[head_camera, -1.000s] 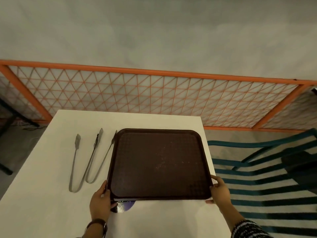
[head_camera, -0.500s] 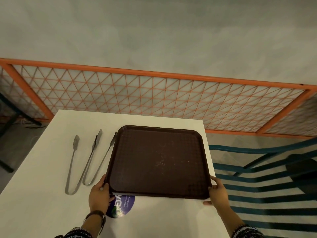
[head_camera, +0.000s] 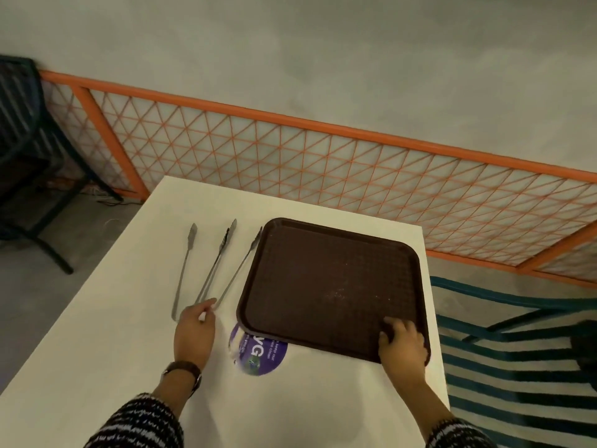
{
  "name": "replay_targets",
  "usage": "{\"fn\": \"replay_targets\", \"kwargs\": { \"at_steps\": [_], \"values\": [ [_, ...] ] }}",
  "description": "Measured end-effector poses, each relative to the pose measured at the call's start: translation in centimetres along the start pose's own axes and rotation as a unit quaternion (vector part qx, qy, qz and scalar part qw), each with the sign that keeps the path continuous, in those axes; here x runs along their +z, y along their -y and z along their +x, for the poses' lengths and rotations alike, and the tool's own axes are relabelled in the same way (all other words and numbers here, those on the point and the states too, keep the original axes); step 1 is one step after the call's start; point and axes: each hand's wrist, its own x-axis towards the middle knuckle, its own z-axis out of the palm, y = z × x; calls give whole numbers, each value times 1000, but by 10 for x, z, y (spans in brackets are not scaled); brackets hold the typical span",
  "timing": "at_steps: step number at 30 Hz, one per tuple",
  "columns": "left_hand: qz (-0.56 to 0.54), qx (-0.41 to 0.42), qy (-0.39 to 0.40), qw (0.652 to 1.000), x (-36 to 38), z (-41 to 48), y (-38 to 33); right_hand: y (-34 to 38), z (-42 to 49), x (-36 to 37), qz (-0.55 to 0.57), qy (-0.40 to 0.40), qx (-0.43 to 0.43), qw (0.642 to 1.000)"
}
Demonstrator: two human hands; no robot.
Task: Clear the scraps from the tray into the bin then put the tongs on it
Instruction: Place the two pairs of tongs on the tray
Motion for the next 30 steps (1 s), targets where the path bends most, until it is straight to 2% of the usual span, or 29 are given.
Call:
{"fn": "replay_targets", "kwargs": {
  "at_steps": [4,8,13,17,20,25,30],
  "values": [
    [-37,-1,-25,999,-27,2,3,76,-10,21,-20,54,-110,992],
    [-67,-6,-48,997,-53,0,8,158,-26,52,24,106,-211,972],
    [-84,-27,-74,993,-84,-3,26,240,-42,88,67,162,-269,947],
    [-88,-36,-75,993,-100,-6,39,281,-41,115,26,197,-256,946],
    [-95,-41,-78,992,-112,-4,49,295,-38,134,-13,216,-196,957],
    [-97,-43,-69,992,-119,1,62,302,-32,154,68,234,-91,966],
    [-83,-32,-42,995,-108,6,58,289,-51,116,195,251,-74,945]
  ]
}}
